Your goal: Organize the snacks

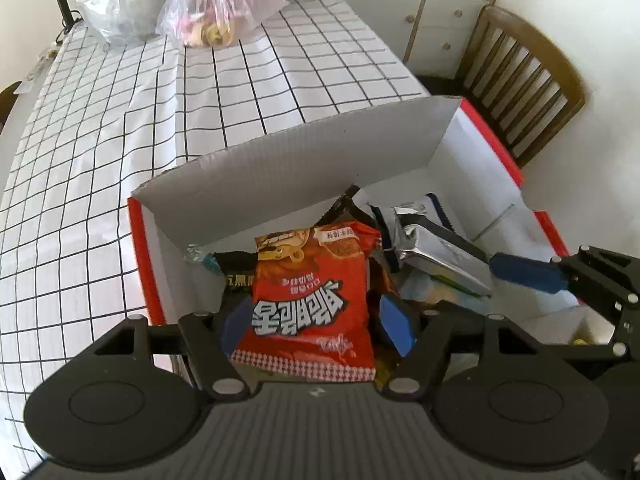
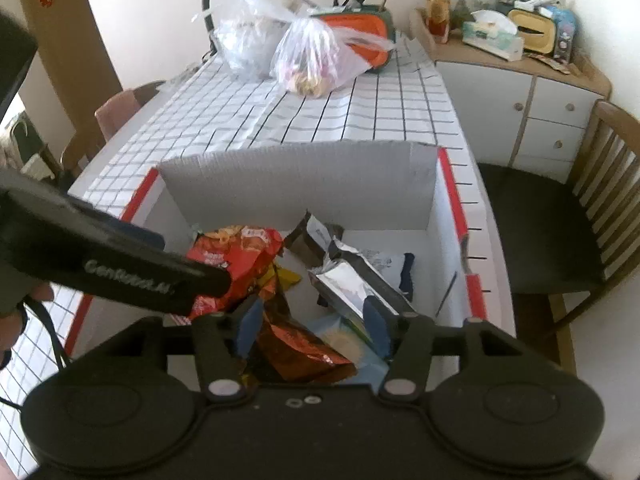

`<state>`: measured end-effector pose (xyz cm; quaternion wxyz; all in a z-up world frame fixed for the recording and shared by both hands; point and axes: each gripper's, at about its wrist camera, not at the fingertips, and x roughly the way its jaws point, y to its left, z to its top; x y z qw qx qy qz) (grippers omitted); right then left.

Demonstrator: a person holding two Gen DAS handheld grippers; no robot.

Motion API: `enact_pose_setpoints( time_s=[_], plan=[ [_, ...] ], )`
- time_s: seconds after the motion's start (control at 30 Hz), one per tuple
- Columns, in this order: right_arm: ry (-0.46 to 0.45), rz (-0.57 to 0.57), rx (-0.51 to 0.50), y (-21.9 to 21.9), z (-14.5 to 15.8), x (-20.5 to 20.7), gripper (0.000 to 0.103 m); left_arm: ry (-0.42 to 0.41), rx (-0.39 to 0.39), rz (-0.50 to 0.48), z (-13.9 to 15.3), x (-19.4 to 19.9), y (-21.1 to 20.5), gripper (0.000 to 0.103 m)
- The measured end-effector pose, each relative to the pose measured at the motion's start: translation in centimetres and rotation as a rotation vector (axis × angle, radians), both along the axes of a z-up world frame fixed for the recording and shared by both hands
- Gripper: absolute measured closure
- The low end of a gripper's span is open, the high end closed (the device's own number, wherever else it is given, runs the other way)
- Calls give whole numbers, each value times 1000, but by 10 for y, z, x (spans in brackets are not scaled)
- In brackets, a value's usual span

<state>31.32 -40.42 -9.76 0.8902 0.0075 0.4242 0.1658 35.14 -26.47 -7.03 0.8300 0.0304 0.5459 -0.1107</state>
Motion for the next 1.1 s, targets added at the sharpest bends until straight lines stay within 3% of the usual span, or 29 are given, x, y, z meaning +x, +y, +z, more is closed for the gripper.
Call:
enact_pose_setpoints(
  time_s=[0.33,0.67,0.83,0.93,1.0,1.1],
  plan=[
    [-78,-27,37,-2,27,-40,37,-124,-61,-12,35,-44,28,33],
    [-177,-91,93,-3,57,-79,16,-259,-79,-2,65,-85,51,32],
    [-228,-107,94,1,69,-99,15,-329,-91,-2,78,-109,61,32],
    [-253,-120,90,4,75,-109,13,-362,-97,-3,84,-121,66,27],
    [-269,-134,93,5,79,-114,0,-379,-98,-3,87,-129,69,25],
    [-289,-148,92,7,82,-122,0,-382,-114,-4,89,-138,75,21]
  ],
)
